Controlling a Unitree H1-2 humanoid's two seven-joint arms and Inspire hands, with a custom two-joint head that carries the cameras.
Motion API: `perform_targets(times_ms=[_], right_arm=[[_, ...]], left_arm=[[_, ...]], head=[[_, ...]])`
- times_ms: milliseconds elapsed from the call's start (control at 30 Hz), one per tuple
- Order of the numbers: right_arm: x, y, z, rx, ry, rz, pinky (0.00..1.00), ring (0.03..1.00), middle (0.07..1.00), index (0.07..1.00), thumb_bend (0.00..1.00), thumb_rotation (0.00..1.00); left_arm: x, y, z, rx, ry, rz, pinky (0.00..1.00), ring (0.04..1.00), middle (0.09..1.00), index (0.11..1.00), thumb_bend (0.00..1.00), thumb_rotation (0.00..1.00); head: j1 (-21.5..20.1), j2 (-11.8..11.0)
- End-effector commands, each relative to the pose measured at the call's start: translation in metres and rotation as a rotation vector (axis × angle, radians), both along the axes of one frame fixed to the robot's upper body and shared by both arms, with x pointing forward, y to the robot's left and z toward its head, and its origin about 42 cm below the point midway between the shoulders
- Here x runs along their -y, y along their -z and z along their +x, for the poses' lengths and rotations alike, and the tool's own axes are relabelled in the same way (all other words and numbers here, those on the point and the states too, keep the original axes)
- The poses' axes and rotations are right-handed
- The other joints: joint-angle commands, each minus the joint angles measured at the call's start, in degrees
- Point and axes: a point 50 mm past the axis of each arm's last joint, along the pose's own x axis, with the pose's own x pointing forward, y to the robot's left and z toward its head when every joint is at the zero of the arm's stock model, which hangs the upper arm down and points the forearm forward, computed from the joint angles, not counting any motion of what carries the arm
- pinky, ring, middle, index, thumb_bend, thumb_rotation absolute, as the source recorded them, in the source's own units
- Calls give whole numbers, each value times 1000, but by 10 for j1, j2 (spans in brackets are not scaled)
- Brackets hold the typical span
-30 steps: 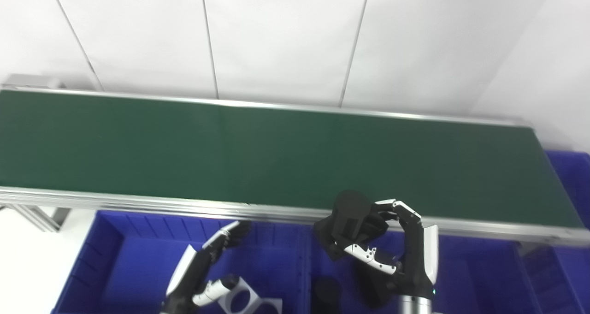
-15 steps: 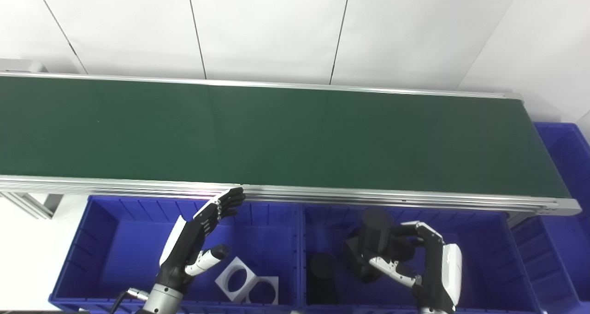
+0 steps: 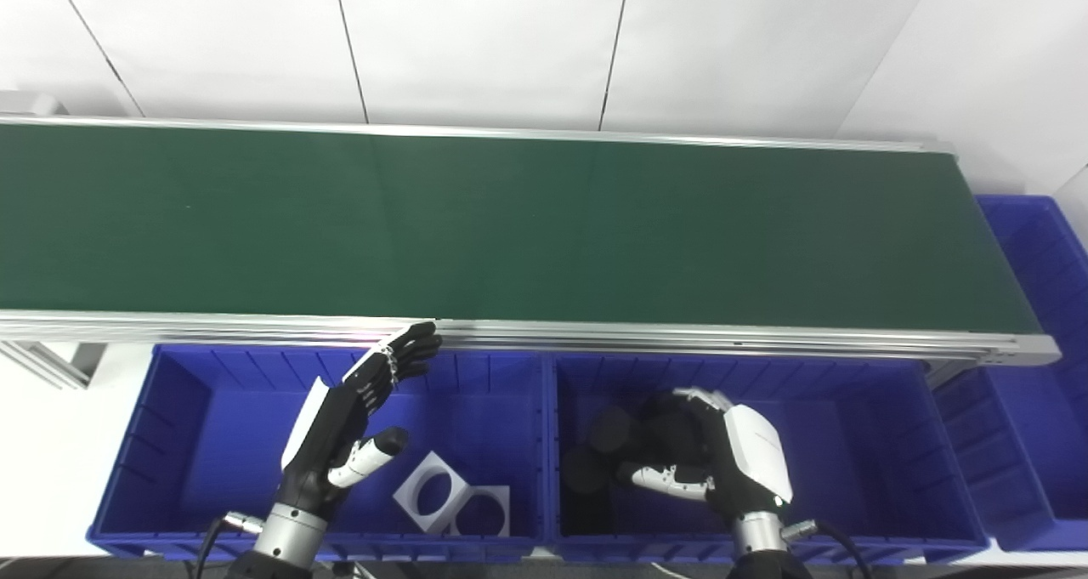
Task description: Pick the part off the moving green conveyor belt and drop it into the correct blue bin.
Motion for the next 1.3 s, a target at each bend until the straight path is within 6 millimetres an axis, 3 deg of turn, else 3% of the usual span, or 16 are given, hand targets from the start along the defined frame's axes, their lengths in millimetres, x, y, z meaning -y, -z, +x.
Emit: perform_targets(times_ms=[0,167,233,333,467,633,933,1200,1267], right_arm=[[-6,-10,1,91,20,18,1000,1000,1000,958,894,499],[-18,-24,-9,295,34,137,934,991,1000,971,874,519],[-22,-32,-12,352,18,184,889,969,1000,988,866,572],[-28,-41,-16,417,-18,336,928,969,986,999,895,669],[-35,-46,-19,486,-56,595,855,914,943,958,974,631],[-38,-45,-21,479,-80,705,769,839,872,890,1000,617],[-32,-31,-20,376,-131,773,796,839,871,893,1000,620],[-25,-15,-17,321,-134,738,796,839,871,894,996,613],[-23,-12,-18,308,-123,741,801,840,874,898,1000,612]], left_arm=[[-1,-13,4,72,9,-21,805,834,832,843,764,804],[-2,-13,5,70,17,-30,811,835,835,844,753,800],[-2,-13,5,72,16,-26,810,834,831,841,753,797],[-1,-11,5,69,12,-19,807,832,827,836,754,802],[0,-11,7,69,7,-6,791,823,826,833,745,801],[1,-7,6,58,6,3,795,827,827,832,750,805],[5,-3,5,47,5,19,811,841,835,846,766,807],[10,6,4,23,4,44,818,847,847,848,809,796],[12,9,4,12,0,49,817,846,845,843,821,791]], head=[[1,-1],[1,-5],[2,-7],[13,-18],[20,-27],[27,-36],[56,-51],[91,-82],[100,-99]])
